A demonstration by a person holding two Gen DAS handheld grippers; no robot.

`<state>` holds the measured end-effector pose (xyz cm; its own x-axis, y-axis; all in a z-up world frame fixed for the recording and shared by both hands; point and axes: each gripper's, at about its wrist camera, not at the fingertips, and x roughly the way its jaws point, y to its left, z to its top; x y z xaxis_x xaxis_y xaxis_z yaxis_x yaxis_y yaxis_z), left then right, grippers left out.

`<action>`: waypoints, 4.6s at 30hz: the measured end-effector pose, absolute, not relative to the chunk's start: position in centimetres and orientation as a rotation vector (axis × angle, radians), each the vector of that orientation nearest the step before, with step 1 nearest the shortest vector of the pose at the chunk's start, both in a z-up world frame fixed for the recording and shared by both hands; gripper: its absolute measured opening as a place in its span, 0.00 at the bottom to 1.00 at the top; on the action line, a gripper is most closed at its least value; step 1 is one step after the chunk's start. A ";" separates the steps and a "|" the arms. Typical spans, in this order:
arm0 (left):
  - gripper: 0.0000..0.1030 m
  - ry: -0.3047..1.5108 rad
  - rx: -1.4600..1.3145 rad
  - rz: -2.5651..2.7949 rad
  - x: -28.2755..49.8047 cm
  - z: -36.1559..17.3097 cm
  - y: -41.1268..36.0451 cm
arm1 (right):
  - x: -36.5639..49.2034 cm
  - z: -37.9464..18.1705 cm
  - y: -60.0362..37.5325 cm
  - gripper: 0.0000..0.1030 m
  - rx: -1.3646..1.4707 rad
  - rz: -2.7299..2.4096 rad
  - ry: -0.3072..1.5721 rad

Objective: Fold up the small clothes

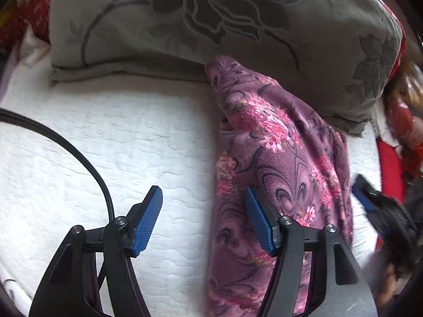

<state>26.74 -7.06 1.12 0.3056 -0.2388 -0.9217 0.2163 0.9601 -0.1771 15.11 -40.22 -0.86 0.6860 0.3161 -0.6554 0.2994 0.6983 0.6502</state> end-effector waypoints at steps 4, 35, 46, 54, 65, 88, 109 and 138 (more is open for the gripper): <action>0.62 1.246 -0.108 -0.337 27.5 0.3 -6.2 | 17.4 -2.5 -39.2 0.41 0.775 0.011 0.858; 0.67 1.096 0.137 -0.211 26.3 -0.4 -12.7 | 17.5 -2.6 -40.1 0.09 0.676 -0.027 0.835; 0.67 1.055 0.215 -0.174 22.3 1.2 -11.9 | 10.9 -0.4 -40.4 0.37 0.682 0.033 0.836; 0.67 1.045 0.254 -0.172 19.4 1.8 -12.1 | 9.6 -1.6 -39.3 0.37 0.694 0.027 0.877; 0.70 1.140 0.108 -0.241 16.3 0.4 -9.6 | 8.9 -0.4 -39.1 0.00 0.616 0.004 0.784; 0.69 1.149 0.212 -0.210 10.5 1.1 -11.0 | 2.3 -2.2 -39.5 0.04 0.656 0.044 0.883; 0.70 1.019 0.320 -0.132 8.5 3.2 -12.7 | 3.8 1.0 -38.2 0.26 0.613 0.033 0.833; 0.70 1.112 0.174 -0.125 15.3 1.6 -9.4 | 11.8 -1.1 -37.3 0.15 0.560 0.070 0.883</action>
<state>15.32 -9.42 1.57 0.4382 -0.0133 -0.8988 0.1868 0.9794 0.0766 11.81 -37.28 -1.14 0.6422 0.2832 -0.7123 0.1681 0.8546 0.4913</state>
